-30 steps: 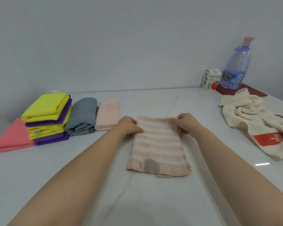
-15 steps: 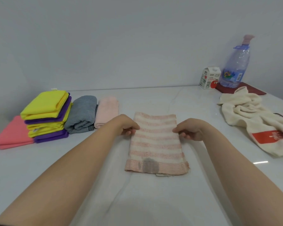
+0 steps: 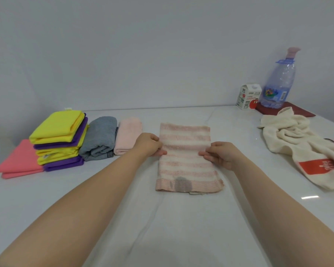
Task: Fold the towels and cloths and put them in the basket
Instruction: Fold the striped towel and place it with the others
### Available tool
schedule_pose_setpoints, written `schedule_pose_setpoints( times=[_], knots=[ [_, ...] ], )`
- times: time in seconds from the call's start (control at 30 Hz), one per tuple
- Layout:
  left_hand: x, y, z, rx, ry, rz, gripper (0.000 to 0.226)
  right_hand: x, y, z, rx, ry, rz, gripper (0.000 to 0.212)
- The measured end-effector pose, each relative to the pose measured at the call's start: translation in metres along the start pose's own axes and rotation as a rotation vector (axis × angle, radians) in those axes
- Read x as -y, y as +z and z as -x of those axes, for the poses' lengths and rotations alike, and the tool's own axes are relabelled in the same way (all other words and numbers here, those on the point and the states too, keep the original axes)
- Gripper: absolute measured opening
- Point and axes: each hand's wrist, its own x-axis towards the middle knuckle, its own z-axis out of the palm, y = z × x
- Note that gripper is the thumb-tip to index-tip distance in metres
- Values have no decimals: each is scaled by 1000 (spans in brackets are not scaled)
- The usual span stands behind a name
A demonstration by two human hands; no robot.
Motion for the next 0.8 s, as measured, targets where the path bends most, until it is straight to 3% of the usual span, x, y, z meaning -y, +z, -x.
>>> schedule_pose_setpoints(
  times=[0.2,0.37,0.5,0.63,0.8],
  knots=[
    [4,5,8,-79,210,86,19,-4,-1,-1,30,-199,-98,19],
    [16,13,19,-56,51,451,16,-14,-8,-2,33,-82,-377,18],
    [23,19,28,-35,43,407,8,-11,-12,13,18,-94,-96,7],
    [33,19,28,-25,130,234,40,-15,-12,23,-16,-139,266,28],
    [34,16,37,58,167,376,57,-8,-11,26,-36,-119,146,30]
  ],
)
